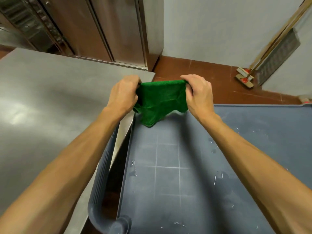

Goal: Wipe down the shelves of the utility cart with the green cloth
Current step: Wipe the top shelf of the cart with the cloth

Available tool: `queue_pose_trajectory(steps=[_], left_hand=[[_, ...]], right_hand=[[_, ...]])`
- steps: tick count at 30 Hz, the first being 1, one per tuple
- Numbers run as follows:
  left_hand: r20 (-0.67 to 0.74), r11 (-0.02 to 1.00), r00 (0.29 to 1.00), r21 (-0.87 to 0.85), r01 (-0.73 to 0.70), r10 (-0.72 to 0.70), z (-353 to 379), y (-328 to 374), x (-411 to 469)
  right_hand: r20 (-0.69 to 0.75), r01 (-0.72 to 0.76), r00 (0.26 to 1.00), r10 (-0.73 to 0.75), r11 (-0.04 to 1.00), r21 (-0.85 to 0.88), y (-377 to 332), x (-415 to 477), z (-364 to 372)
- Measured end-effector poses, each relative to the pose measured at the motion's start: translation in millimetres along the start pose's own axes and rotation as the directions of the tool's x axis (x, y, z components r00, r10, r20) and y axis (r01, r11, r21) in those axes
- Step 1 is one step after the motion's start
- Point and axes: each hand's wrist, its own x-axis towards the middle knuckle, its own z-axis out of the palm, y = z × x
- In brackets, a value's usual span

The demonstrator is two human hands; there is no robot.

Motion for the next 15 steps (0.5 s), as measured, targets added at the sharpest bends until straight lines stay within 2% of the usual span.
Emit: queue_pose_trajectory(steps=[3, 5, 7, 9, 11, 15], left_hand=[[0.07, 0.999, 0.997, 0.018, -0.026, 0.025, 34, -3, -18], [0.219, 0.998, 0.974, 0.04, -0.057, 0.047, 63, -5, -41], [0.388, 0.984, 0.918, 0.111, -0.141, 0.087, 93, -9, -63], [0.483, 0.963, 0.872, 0.191, -0.19, 0.076, 115, -14, -78], [0.496, 0.958, 0.867, 0.228, -0.176, 0.041, 129, -14, -87], [0.507, 0.956, 0.862, 0.26, -0.139, -0.012, 135, -7, -93]], right_hand=[[0.041, 0.036, 0.999, -0.037, 0.999, 0.023, 17, -28, 19], [0.191, 0.013, 0.982, -0.01, 1.0, -0.013, 34, -60, 34], [0.422, -0.029, 0.905, 0.054, 0.997, -0.065, 47, -88, 50], [0.607, -0.009, 0.787, 0.108, 0.986, -0.164, 53, -108, 65], [0.652, 0.043, 0.749, 0.119, 0.973, -0.227, 54, -117, 76], [0.664, 0.074, 0.74, 0.106, 0.969, -0.237, 53, -118, 76]])
